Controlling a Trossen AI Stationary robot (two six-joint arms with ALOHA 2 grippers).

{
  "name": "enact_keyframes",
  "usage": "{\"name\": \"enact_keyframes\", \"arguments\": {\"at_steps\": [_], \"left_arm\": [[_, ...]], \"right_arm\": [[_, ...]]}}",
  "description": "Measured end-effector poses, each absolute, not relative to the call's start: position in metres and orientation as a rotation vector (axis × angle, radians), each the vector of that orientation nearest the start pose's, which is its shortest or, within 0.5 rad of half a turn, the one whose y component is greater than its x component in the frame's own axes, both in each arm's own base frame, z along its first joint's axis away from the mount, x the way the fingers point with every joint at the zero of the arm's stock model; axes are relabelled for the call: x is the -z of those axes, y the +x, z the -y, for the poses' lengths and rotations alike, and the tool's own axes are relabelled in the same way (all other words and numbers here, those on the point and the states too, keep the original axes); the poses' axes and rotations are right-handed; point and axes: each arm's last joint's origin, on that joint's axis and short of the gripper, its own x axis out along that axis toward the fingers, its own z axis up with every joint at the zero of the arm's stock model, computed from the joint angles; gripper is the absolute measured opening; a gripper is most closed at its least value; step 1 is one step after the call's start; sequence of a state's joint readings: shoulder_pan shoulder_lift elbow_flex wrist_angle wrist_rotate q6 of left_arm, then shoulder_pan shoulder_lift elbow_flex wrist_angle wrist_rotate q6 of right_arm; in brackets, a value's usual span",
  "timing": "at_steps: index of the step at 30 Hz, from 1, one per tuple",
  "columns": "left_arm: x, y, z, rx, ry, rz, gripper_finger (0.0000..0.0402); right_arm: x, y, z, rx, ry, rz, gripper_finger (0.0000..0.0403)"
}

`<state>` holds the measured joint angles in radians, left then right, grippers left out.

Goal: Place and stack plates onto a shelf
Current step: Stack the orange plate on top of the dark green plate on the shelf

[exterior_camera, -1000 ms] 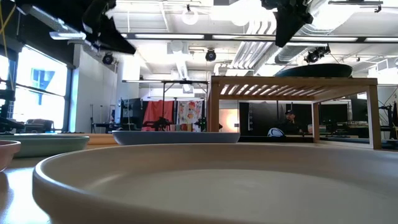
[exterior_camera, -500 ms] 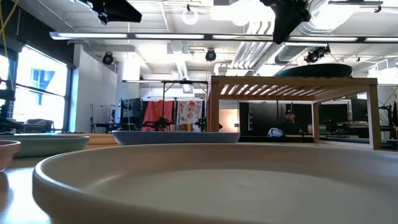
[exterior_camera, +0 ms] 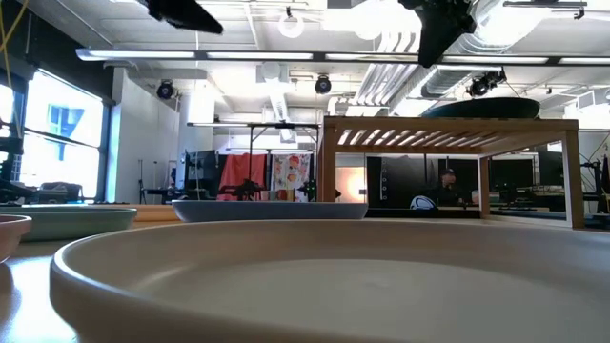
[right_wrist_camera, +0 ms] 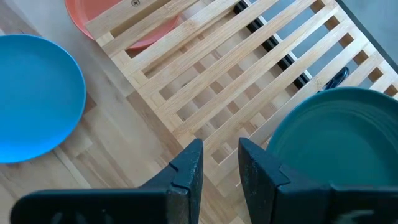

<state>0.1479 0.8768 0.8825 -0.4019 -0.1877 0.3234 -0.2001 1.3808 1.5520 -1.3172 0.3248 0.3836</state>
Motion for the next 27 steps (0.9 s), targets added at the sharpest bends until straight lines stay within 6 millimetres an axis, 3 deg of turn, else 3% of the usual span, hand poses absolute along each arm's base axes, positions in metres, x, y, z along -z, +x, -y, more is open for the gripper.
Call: {"name": "enact_keyframes", "arguments": {"at_steps": [6, 13, 27], "left_arm": [[-0.305, 0.210, -0.047, -0.241, 0.433, -0.614, 0.0087], [-0.268, 0.239, -0.060, -0.208, 0.441, -0.800, 0.0087], [-0.210, 0.271, -0.073, -0.164, 0.394, -1.023, 0.0087]], "right_arm": [[-0.377, 0.234, 0.057, 0.679, 0.261, -1.046, 0.0077], [-0.377, 0.234, 0.057, 0.680, 0.261, -1.046, 0.0077], [-0.377, 0.234, 0.057, 0.682, 0.259, -1.046, 0.0077]]}}
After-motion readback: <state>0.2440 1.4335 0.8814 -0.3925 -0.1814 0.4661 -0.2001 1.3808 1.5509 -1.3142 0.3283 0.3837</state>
